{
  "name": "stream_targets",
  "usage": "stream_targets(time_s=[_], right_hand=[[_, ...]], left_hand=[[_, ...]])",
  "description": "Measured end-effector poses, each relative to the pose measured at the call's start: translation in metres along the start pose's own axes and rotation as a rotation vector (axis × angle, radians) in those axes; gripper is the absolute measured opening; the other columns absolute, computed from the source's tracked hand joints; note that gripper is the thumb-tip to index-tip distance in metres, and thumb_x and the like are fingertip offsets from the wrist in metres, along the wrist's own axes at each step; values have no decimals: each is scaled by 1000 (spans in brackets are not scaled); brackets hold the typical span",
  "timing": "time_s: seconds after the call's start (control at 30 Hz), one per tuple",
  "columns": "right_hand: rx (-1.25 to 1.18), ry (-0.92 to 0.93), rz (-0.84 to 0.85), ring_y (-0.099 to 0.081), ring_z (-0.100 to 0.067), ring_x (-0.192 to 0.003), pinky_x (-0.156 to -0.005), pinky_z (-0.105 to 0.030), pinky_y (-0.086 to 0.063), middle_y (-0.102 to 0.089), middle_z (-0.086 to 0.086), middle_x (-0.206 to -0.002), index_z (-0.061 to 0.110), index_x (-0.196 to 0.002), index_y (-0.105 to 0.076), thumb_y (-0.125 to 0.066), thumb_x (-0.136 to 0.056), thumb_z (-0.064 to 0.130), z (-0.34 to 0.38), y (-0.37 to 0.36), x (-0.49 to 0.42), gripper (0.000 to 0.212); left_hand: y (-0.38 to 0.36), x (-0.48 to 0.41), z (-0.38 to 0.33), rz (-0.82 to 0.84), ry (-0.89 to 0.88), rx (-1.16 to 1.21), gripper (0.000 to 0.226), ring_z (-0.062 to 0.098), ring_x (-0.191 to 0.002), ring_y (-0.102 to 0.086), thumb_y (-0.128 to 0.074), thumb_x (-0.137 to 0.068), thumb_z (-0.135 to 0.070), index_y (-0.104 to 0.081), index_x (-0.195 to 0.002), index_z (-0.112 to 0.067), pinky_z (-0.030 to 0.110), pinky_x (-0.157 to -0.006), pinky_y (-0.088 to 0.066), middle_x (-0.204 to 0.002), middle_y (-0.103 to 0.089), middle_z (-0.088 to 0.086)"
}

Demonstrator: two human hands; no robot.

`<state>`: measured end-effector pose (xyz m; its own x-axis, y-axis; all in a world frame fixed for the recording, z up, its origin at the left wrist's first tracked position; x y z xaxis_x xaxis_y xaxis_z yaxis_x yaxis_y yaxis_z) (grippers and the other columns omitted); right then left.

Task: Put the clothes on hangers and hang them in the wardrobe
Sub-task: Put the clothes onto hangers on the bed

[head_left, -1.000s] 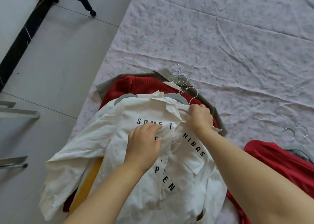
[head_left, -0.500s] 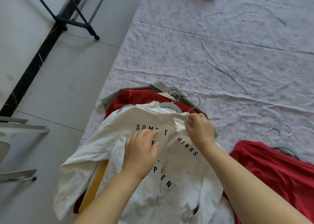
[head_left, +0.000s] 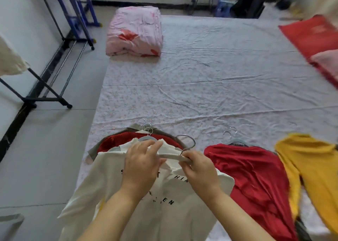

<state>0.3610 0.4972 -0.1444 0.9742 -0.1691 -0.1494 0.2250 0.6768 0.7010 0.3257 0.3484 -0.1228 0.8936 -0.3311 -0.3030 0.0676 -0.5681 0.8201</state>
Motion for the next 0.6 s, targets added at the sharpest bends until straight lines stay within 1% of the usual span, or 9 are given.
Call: stream_targets(time_s=[0.03,0.1,0.17,0.2,0.3,0.43,0.53,0.6], right_hand=[[-7,-26,-28,-57,-12,-71,-66,-26,-42,-65,5,-76,12,-81,-66,-70,-75,4,3,15,13,11],[-7,-71,-90,-56,-11,-72,-69,-24,-42,-62,10,-77,13,-83,-67,-70,-76,5,8,44,41,11],[7,-99,-135,-57,-9,-73,-70,-23,-43,-63,9,-79,14,-84,-67,-69,-77,6,13,67,71,11],[6,-115,-161,-57,-9,-73,-69,-23,-44,-64,7,-79,15,-84,-66,-69,-78,6,14,79,87,11],[-1,-161,-268,-57,-5,-74,-67,-17,-44,-62,12,-77,20,-84,-66,-68,-80,8,14,116,133,13],[37,-239,-401,-57,-2,-76,-65,-11,-42,-61,16,-77,23,-86,-65,-68,-82,11,2,170,194,14],[53,-296,-498,-56,2,-80,-67,-5,-40,-61,19,-77,25,-89,-66,-70,-81,13,-13,213,238,16],[65,-328,-550,-57,2,-83,-69,-7,-42,-63,19,-81,25,-93,-67,-71,-81,15,-25,241,266,16]], left_hand=[[5,5,-10,-4,-45,4,38,33,-91,-63,-77,-69,-16,-67,-106,-9,55,-85,-47,-100,-67,8],[15,15,-31,-11,-125,37,36,32,-83,-65,-70,-69,-21,-70,-102,-9,49,-78,-50,-94,-69,6],[20,28,-54,6,-202,73,35,30,-77,-65,-68,-69,-23,-70,-100,-8,43,-72,-51,-90,-70,5],[21,35,-65,22,-218,87,34,29,-77,-65,-67,-69,-24,-71,-100,-9,43,-71,-51,-90,-70,4],[19,53,-103,62,-255,129,32,30,-79,-66,-69,-69,-26,-72,-98,-12,43,-72,-51,-89,-71,4],[13,78,-169,97,-341,220,31,27,-72,-67,-82,-66,-18,-74,-95,-17,38,-73,-48,-83,-72,1],[1,96,-220,152,-392,284,28,22,-72,-67,-81,-67,-18,-74,-94,-22,32,-75,-40,-81,-71,-4],[-9,108,-254,196,-393,348,27,19,-75,-66,-79,-68,-18,-73,-94,-24,31,-75,-37,-84,-71,-6]])
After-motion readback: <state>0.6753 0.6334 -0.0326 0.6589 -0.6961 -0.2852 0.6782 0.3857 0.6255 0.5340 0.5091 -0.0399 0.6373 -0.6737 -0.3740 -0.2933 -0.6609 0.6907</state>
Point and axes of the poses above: each hand's wrist, its own x-axis away from the middle knuckle, its own y-axis out of the back of the hand, z = x × y, the point moved 10 cm from there along -x, towards the middle knuckle
